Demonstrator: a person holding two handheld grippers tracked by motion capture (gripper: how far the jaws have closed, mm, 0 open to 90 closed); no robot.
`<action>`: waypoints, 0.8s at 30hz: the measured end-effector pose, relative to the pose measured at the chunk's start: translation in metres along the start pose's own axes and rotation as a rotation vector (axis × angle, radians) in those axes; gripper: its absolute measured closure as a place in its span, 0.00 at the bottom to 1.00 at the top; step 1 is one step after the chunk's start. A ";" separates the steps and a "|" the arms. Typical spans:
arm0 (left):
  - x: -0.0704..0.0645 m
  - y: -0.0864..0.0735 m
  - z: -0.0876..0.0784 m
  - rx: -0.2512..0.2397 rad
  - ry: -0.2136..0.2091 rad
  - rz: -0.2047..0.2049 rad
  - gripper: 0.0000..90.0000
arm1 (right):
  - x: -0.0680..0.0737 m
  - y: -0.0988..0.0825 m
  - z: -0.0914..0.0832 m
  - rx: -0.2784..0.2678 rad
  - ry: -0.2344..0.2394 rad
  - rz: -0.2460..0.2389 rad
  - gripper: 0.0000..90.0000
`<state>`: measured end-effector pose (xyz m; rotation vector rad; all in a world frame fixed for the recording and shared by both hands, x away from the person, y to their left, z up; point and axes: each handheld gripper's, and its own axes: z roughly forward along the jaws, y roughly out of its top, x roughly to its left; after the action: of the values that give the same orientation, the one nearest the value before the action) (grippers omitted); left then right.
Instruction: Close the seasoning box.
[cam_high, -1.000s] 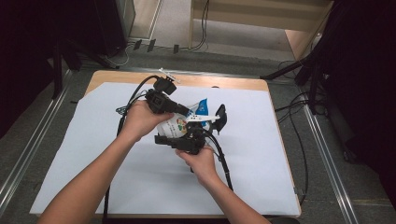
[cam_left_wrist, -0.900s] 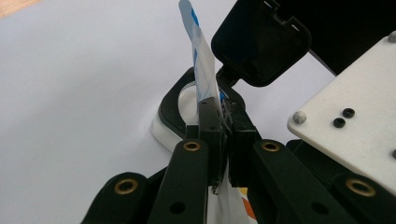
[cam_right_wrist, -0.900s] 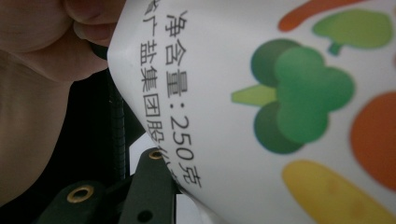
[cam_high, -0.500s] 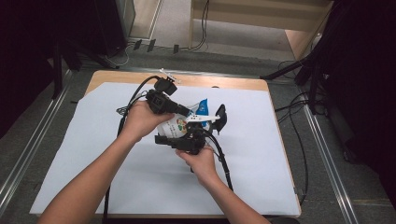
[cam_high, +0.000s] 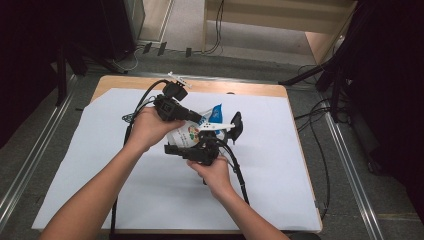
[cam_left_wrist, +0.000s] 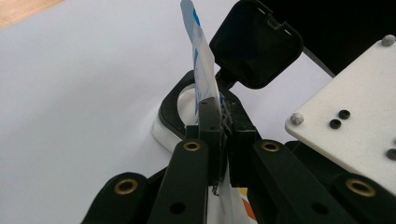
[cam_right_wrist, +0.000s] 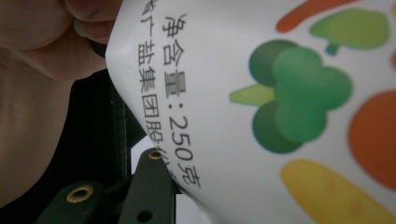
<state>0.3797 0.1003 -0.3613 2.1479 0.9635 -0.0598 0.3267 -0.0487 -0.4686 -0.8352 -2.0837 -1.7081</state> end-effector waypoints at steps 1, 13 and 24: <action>0.000 0.000 0.000 0.002 0.000 0.001 0.98 | 0.000 0.000 0.000 -0.001 0.000 -0.001 0.78; 0.002 -0.002 0.007 0.013 -0.010 -0.011 0.98 | -0.001 0.000 0.001 0.011 -0.001 0.012 0.79; 0.001 -0.003 0.007 0.015 -0.007 -0.007 0.98 | -0.001 0.000 0.000 0.006 -0.005 0.007 0.79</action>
<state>0.3806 0.0973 -0.3684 2.1565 0.9700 -0.0779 0.3275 -0.0488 -0.4692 -0.8445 -2.0855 -1.6976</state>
